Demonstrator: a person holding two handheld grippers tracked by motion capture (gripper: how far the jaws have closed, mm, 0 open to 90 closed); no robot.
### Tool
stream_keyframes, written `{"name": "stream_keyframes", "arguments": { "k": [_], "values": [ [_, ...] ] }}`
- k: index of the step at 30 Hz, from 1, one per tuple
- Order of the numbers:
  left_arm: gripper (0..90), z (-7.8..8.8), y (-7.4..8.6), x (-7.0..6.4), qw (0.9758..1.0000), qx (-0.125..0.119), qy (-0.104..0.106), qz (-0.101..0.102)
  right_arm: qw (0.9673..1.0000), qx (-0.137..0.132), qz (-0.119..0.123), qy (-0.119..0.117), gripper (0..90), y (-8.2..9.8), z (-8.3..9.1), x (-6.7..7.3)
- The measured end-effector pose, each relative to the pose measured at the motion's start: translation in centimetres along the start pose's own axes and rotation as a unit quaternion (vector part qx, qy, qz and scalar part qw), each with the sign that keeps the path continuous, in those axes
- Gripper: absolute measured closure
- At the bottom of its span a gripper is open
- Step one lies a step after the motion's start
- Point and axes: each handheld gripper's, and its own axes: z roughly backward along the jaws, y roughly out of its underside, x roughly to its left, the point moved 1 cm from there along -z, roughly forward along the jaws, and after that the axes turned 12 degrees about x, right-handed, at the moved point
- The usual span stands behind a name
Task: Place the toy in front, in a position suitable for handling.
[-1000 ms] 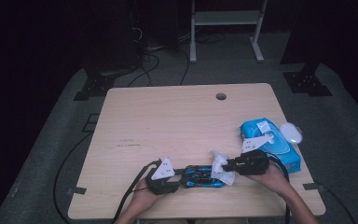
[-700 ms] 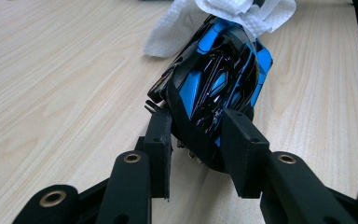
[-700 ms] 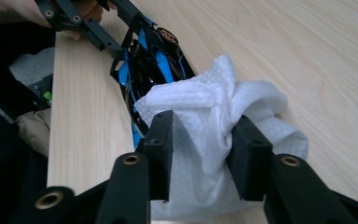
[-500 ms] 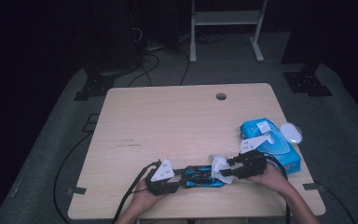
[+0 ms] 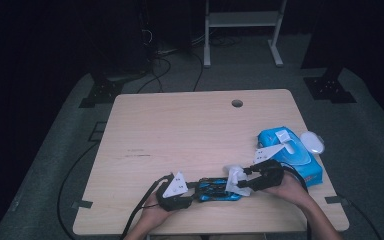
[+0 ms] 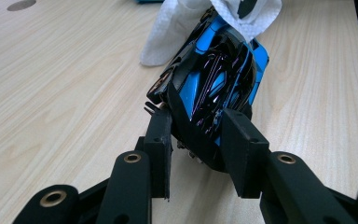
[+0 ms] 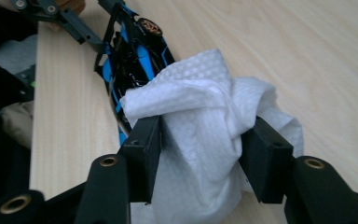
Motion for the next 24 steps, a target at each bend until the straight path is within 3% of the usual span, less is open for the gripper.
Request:
{"name": "stream_keyframes", "arguments": {
  "k": [4, 15, 18, 19, 24],
  "values": [
    [64.1, 0.02, 0.03, 0.02, 1.0, 0.0, 0.0, -0.001, 1.0, 0.006, 0.003, -0.005, 52.1, -0.06, -0.42, 0.09],
    [63.8, 0.04, 0.19, 0.03, 1.0, -0.004, 0.0, -0.008, 0.9988, 0.0, -0.014, -0.048, 56.2, 0.19, -0.71, -0.26],
    [62.8, 0.03, 0.23, 0.12, 1.0, -0.006, 0.005, 0.001, 0.9985, 0.002, -0.01, -0.054, 58.4, 0.22, -0.66, -0.16],
    [59.5, -0.02, 0.24, 0.27, 0.9999, -0.007, 0.012, 0.01, 0.9987, 0.003, 0.005, -0.052, 60.1, 0.34, -0.59, 0.07],
    [52.3, -0.16, 0.24, 0.63, 0.999, -0.01, 0.03, 0.032, 0.9989, -0.004, 0.021, -0.041, 60.5, 0.51, -0.5, 0.49]
  ]
}}
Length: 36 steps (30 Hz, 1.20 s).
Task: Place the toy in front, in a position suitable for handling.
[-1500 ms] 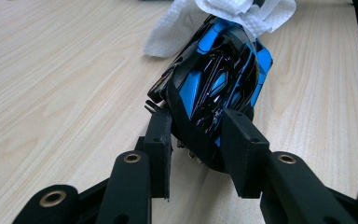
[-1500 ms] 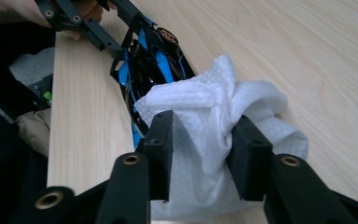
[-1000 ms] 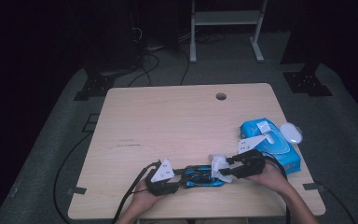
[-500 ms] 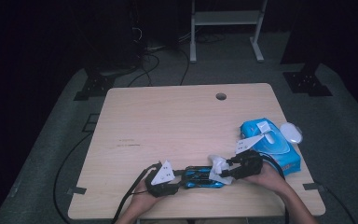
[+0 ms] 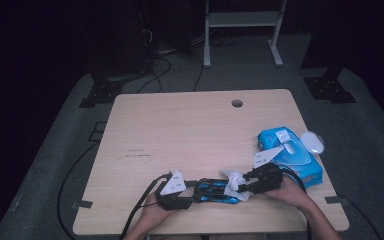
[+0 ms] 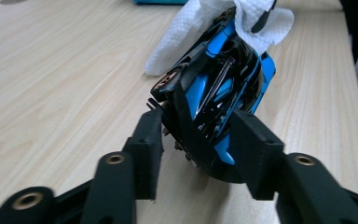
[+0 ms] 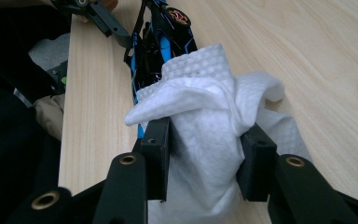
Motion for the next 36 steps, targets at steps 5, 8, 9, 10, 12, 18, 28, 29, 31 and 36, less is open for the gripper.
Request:
{"name": "stream_keyframes", "arguments": {
  "k": [5, 8, 9, 10, 12, 18, 28, 29, 31, 36],
  "values": [
    [37.4, -0.3, -0.2, 0.8, 0.9993, 0.001, 0.021, 0.032, 0.9996, -0.002, 0.023, 0.014, 61.0, -0.1, 0.0, 0.6],
    [29.0, -0.7, -0.6, 1.8, 0.9963, 0.006, 0.058, 0.063, 0.9992, -0.001, 0.034, 0.021, 61.2, -0.1, 0.0, 1.0],
    [26.9, -1.2, -0.7, 2.3, 0.9934, 0.015, 0.084, 0.077, 0.9988, 0.0, 0.04, 0.027, 61.2, -0.1, 0.1, 1.2],
    [26.4, -1.4, -0.8, 2.4, 0.9922, 0.013, 0.094, 0.081, 0.9987, 0.001, 0.042, 0.03, 61.2, -0.1, 0.1, 1.4],
    [26.4, -1.6, -1.0, 2.5, 0.9913, 0.013, 0.103, 0.082, 0.9983, 0.002, 0.046, 0.035, 61.2, -0.2, 0.1, 1.6],
    [41.3, -2.5, -1.8, 2.1, 0.9874, 0.032, 0.144, 0.058, 0.9978, 0.004, 0.051, 0.044, 61.3, -0.2, 0.1, 1.9],
    [54.4, -1.2, -2.3, 3.1, 0.9909, -0.009, 0.129, 0.04, 0.9958, -0.016, 0.057, 0.069, 60.1, -0.4, 0.5, 2.0],
    [54.4, -1.2, -2.3, 3.2, 0.9916, -0.01, 0.124, 0.035, 0.9958, -0.016, 0.057, 0.069, 60.1, -0.4, 0.5, 2.0],
    [54.7, -1.0, -2.1, 3.5, 0.993, -0.015, 0.116, 0.018, 0.995, -0.019, 0.059, 0.078, 59.7, -0.6, 0.3, 2.0],
    [57.8, -1.0, -1.7, 3.1, 0.9947, -0.007, 0.101, -0.018, 0.9935, -0.021, 0.063, 0.092, 57.2, -0.9, 0.1, 2.1]
  ]
}}
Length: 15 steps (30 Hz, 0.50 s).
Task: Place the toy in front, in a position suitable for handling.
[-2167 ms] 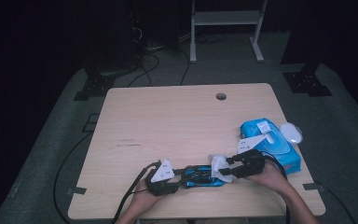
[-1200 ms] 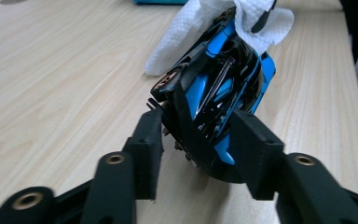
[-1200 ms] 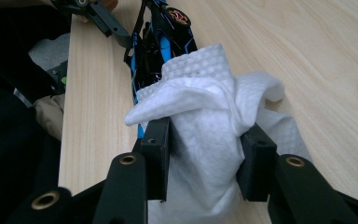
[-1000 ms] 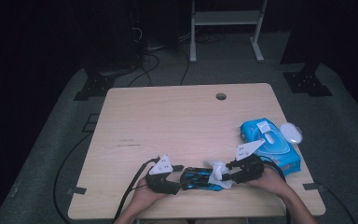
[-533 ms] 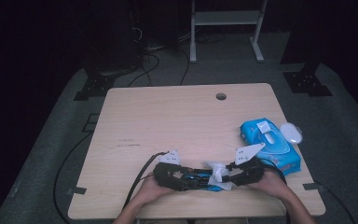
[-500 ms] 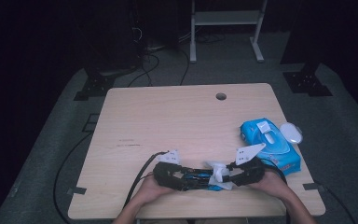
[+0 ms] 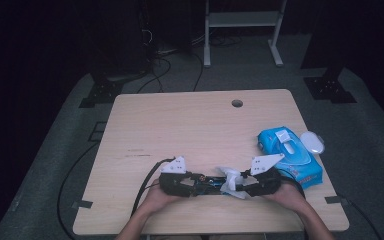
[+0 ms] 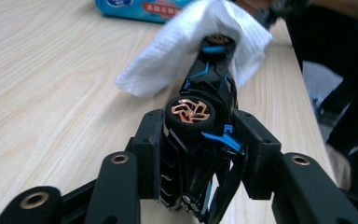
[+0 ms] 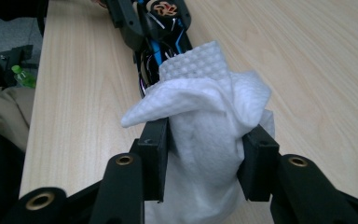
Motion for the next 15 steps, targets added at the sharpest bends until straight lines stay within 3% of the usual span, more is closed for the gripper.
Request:
{"name": "stream_keyframes", "arguments": {
  "k": [2, 6, 9, 12, 15],
  "values": [
    [57.7, -0.3, 0.2, -0.5, 0.9997, 0.012, -0.015, -0.015, 1.0, 0.001, 0.001, 0.005, 56.7, -0.1, 0.0, 0.2],
    [57.7, -0.3, 0.5, -0.8, 0.9996, 0.007, -0.02, -0.019, 0.9998, 0.0, 0.008, 0.016, 56.4, -0.2, 0.1, 0.6],
    [57.6, 0.0, 0.5, -1.2, 0.9991, 0.013, -0.028, -0.031, 0.9997, -0.016, 0.004, 0.019, 56.6, -0.2, 0.8, 0.8],
    [57.1, 0.2, 0.6, -1.3, 0.9991, 0.014, -0.03, -0.027, 0.9994, -0.026, 0.002, 0.023, 56.7, -0.2, 1.1, 0.8],
    [51.2, 0.4, 0.7, -1.2, 0.9994, 0.004, -0.033, -0.006, 0.9994, -0.026, -0.002, 0.021, 60.8, -0.1, 1.2, 0.9]
  ]
}}
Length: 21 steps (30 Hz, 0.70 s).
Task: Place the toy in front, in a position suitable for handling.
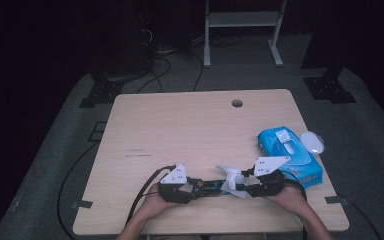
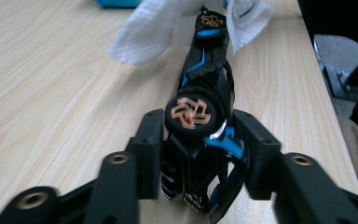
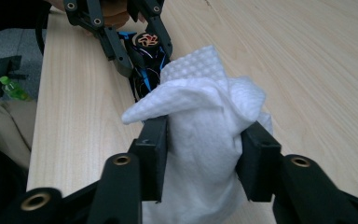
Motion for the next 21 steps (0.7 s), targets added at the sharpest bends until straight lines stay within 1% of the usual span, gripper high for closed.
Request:
{"name": "stream_keyframes", "arguments": {
  "k": [1, 2, 3, 4, 5, 6, 7, 8, 9, 10, 11, 12, 13, 14, 16, 17, 18, 19, 21],
  "values": [
    [49.4, 0.4, 0.1, 0.1, 0.9999, -0.01, 0.004, 0.013, 1.0, -0.002, -0.001, 0.004, 62.6, 0.0, 0.1, 0.1],
    [53.5, 0.4, 0.1, 0.1, 0.9999, -0.01, 0.004, 0.013, 1.0, -0.002, -0.001, 0.004, 62.6, 0.0, 0.1, 0.1],
    [56.9, 0.6, 0.2, 0.2, 0.9999, -0.009, 0.005, 0.011, 1.0, -0.006, -0.004, 0.006, 68.4, 0.0, 0.3, 0.0],
    [57.5, 0.6, 0.2, 0.2, 0.9999, -0.008, 0.006, 0.014, 0.9999, -0.008, -0.006, 0.007, 70.4, -0.1, 0.4, 0.0],
    [58.2, 0.6, 0.2, 0.2, 0.9999, -0.008, 0.006, 0.014, 0.9999, -0.008, -0.006, 0.007, 70.4, -0.1, 0.4, 0.0],
    [58.8, 0.6, 0.3, 0.1, 0.9999, -0.008, 0.004, 0.009, 0.9997, -0.018, -0.011, 0.009, 78.3, -0.2, 0.6, 0.0],
    [59.1, 0.6, 0.3, 0.1, 0.9999, -0.008, 0.004, 0.009, 0.9997, -0.018, -0.011, 0.009, 78.3, -0.2, 0.6, 0.0],
    [59.2, 0.5, 0.2, 0.0, 1.0, -0.008, 0.0, 0.004, 0.9995, -0.025, -0.02, 0.006, 81.6, -0.6, 0.7, 0.1],
    [59.3, 0.5, 0.2, 0.0, 1.0, -0.008, 0.0, 0.003, 0.9993, -0.029, -0.022, 0.003, 82.5, -1.0, 0.5, 0.3],
    [59.3, 0.5, 0.2, 0.0, 1.0, -0.008, 0.0, 0.003, 0.9993, -0.029, -0.022, 0.003, 82.5, -1.0, 0.5, 0.3],
    [59.3, 0.4, 0.1, 0.0, 1.0, -0.009, 0.0, 0.001, 0.9992, -0.034, -0.021, -0.001, 83.0, -1.5, 0.2, 0.7],
    [59.5, 0.4, 0.1, 0.0, 1.0, -0.008, -0.001, -0.002, 0.9994, -0.031, -0.017, -0.003, 83.3, -2.3, -0.4, 1.1],
    [59.6, 0.2, 0.0, -0.2, 0.9999, -0.01, -0.002, -0.006, 0.9997, -0.025, -0.003, -0.005, 83.9, -3.6, -1.6, 1.9],
    [59.7, 0.1, -0.1, -0.2, 0.9999, -0.011, -0.001, -0.007, 0.9997, -0.022, 0.002, -0.007, 84.0, -4.3, -2.4, 2.3],
    [59.8, 0.0, -0.1, -0.4, 0.9998, -0.012, -0.002, -0.015, 0.9999, -0.01, 0.009, -0.01, 84.1, -5.5, -3.9, 3.1],
    [59.9, 0.0, -0.1, -0.4, 0.9998, -0.012, -0.002, -0.015, 0.9999, -0.01, 0.009, -0.01, 84.1, -5.5, -3.9, 3.1],
    [60.0, 0.0, -0.1, -0.4, 0.9997, -0.012, -0.002, -0.019, 0.9997, 0.009, 0.02, -0.005, 84.5, -6.1, -5.0, 3.5],
    [60.0, 0.0, -0.1, -0.4, 0.9997, -0.012, -0.002, -0.021, 0.9997, 0.008, 0.023, 0.0, 84.8, -6.1, -5.1, 3.6],
    [60.1, 0.0, -0.1, -0.5, 0.9997, -0.012, -0.004, -0.023, 0.9999, 0.013, 0.008, 0.007, 84.8, -5.6, -4.6, 3.2]
  ]
}}
